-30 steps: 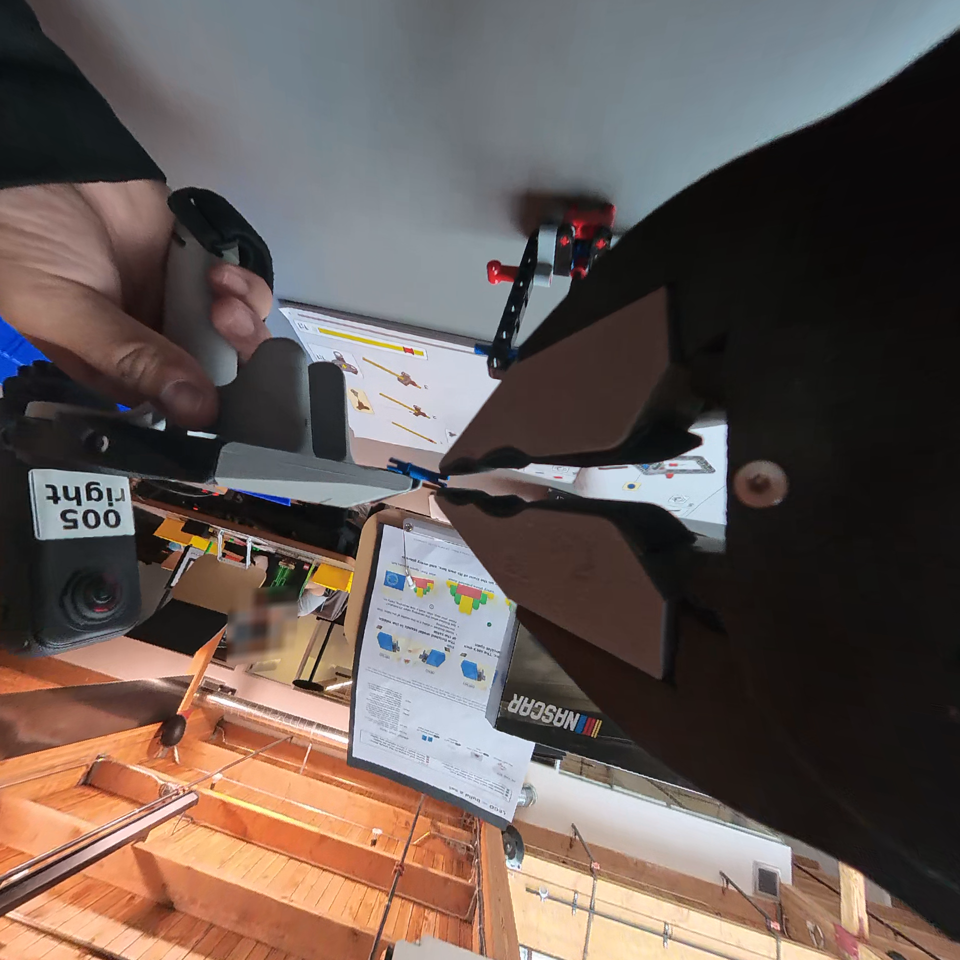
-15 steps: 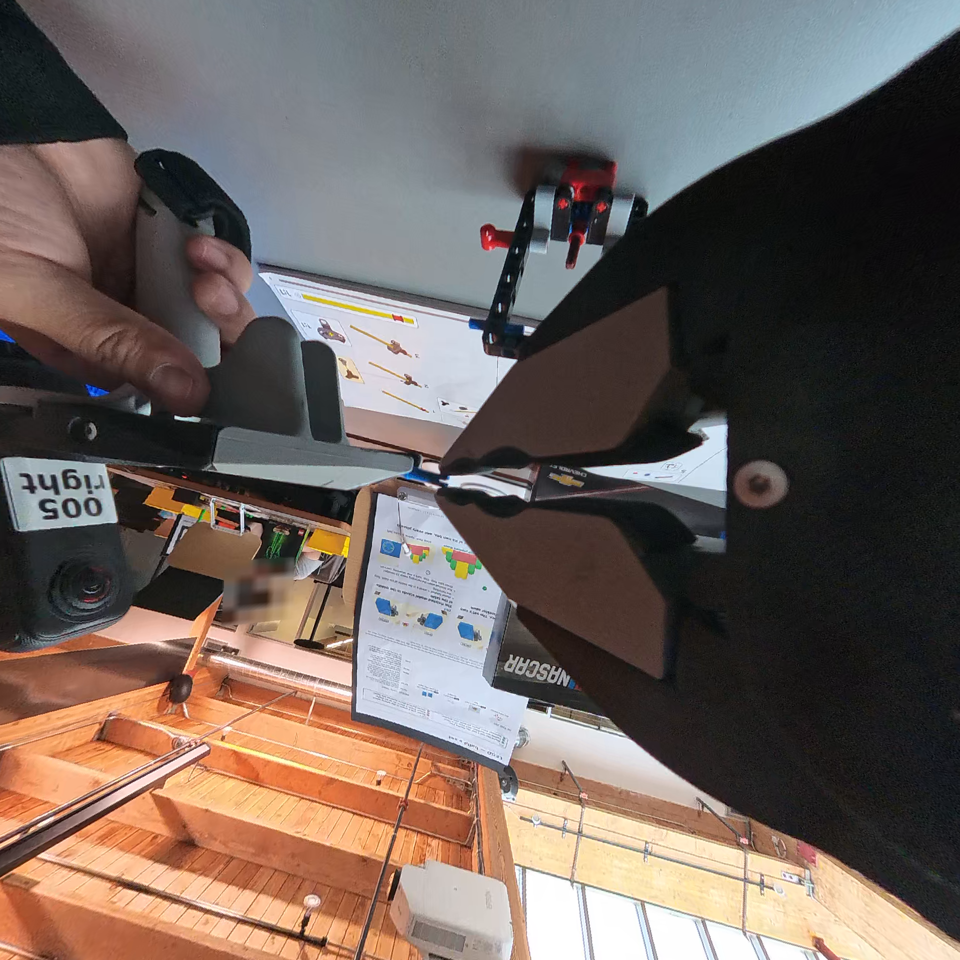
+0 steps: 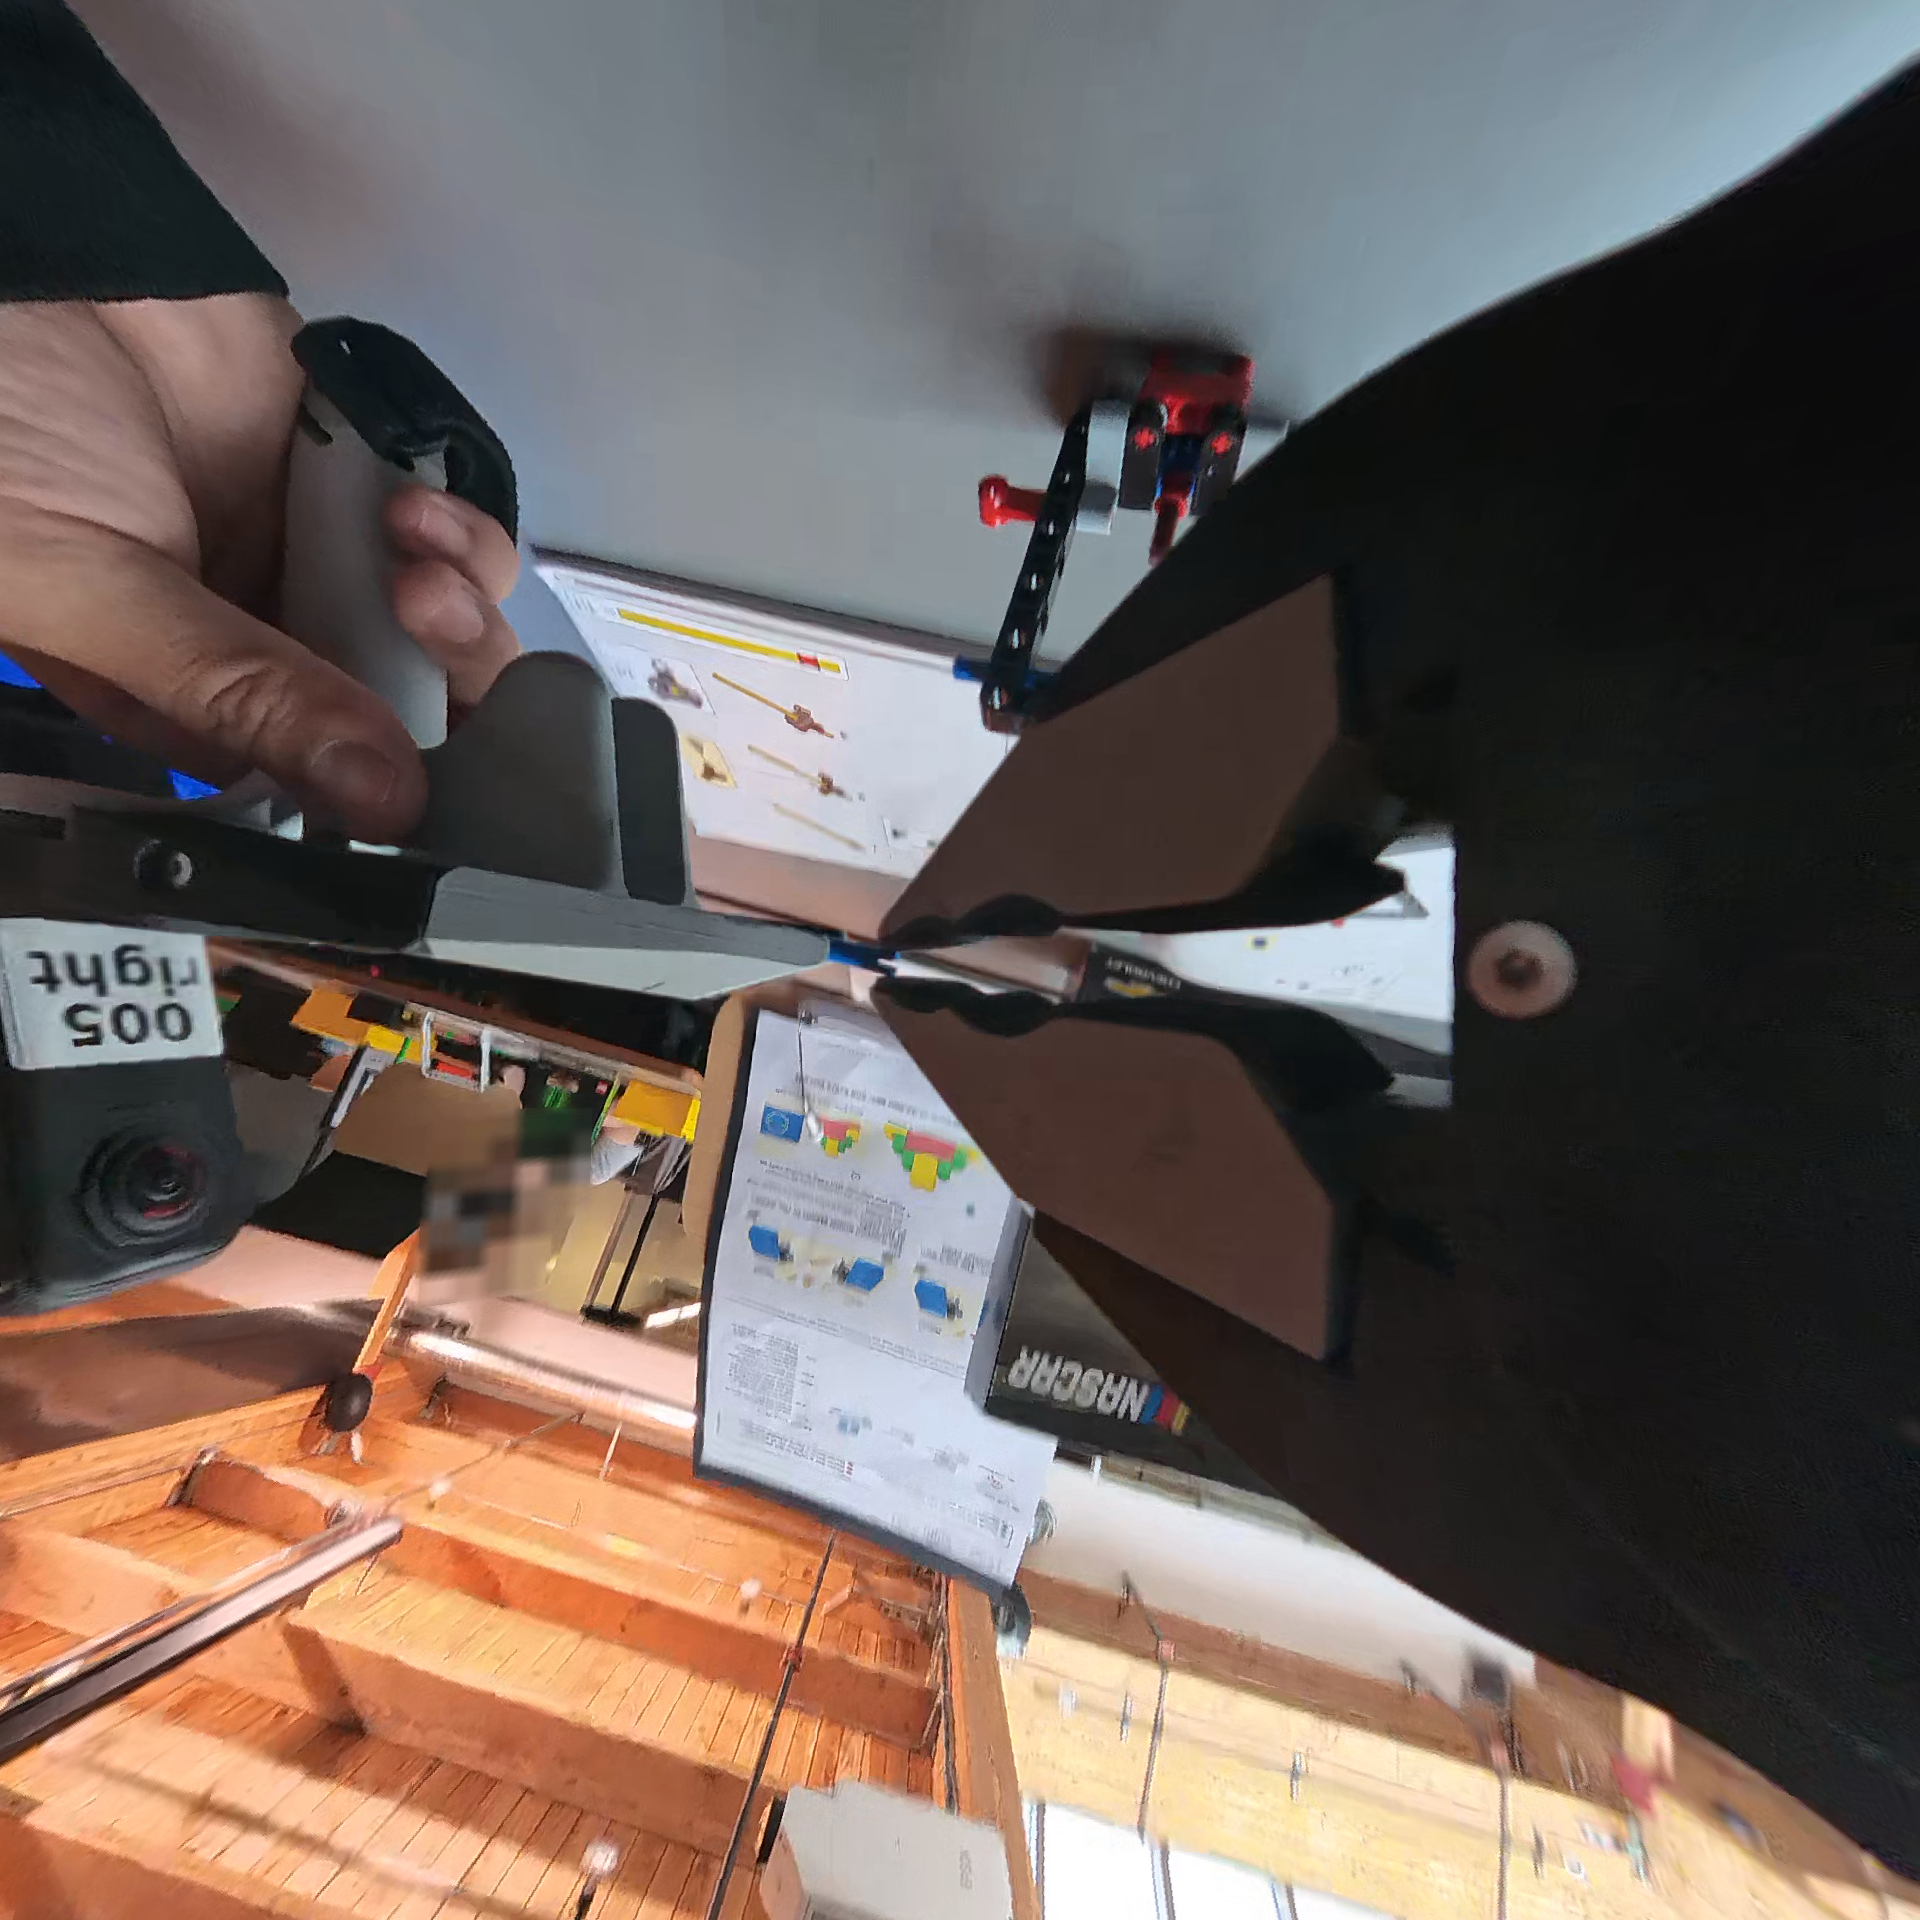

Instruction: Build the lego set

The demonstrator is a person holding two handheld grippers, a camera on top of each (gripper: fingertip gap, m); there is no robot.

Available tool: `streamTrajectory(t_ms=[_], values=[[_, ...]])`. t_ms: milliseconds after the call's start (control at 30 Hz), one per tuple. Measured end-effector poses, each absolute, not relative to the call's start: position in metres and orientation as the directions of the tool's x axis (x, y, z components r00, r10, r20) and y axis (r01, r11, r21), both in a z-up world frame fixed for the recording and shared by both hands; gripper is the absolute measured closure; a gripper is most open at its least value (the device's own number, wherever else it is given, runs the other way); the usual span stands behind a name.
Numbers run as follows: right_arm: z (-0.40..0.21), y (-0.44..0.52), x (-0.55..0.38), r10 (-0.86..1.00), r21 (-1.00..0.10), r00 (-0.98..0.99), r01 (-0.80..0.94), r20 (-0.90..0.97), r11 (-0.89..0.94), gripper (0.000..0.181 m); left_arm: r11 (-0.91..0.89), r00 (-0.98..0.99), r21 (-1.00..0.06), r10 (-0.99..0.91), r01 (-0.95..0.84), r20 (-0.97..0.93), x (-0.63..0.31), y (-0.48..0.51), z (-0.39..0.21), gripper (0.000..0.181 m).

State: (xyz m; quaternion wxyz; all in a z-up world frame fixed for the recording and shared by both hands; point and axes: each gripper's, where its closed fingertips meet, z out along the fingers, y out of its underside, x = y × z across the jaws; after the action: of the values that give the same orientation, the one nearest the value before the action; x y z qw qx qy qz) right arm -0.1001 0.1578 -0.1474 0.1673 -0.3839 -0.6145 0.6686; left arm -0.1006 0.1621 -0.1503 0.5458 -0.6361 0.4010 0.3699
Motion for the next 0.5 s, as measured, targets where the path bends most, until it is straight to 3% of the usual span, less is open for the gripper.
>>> streamTrajectory(t_ms=[133, 200, 233, 333, 500], values=[[-0.162, 0.16, -0.104, 0.775, -0.973, -0.609, 0.228, -0.168, -0.032, 0.18, -0.167, 0.592, -0.569, -0.284, -0.805, -0.754, -0.107, 0.159, -0.163, 0.174], [-0.17, 0.161, -0.104, 0.806, -0.974, -0.588, 0.213, -0.067, 0.075, 0.18, -0.237, 0.662, -0.623, -0.375, -0.745, -0.649, -0.114, 0.157, -0.17, 0.149], [-0.174, 0.162, -0.103, 0.812, -0.971, -0.584, 0.208, -0.026, 0.118, 0.179, -0.279, 0.685, -0.639, -0.454, -0.717, -0.57, -0.112, 0.153, -0.179, 0.146], [-0.181, 0.158, -0.098, 0.799, -0.963, -0.6, 0.198, 0.027, 0.182, 0.18, -0.39, 0.722, -0.656, -0.591, -0.646, -0.36, -0.108, 0.149, -0.201, 0.139], [-0.191, 0.161, -0.09, 0.79, -0.954, -0.612, 0.221, 0.028, 0.204, 0.18, -0.455, 0.682, -0.597, -0.697, -0.661, -0.223, -0.109, 0.151, -0.233, 0.151]])
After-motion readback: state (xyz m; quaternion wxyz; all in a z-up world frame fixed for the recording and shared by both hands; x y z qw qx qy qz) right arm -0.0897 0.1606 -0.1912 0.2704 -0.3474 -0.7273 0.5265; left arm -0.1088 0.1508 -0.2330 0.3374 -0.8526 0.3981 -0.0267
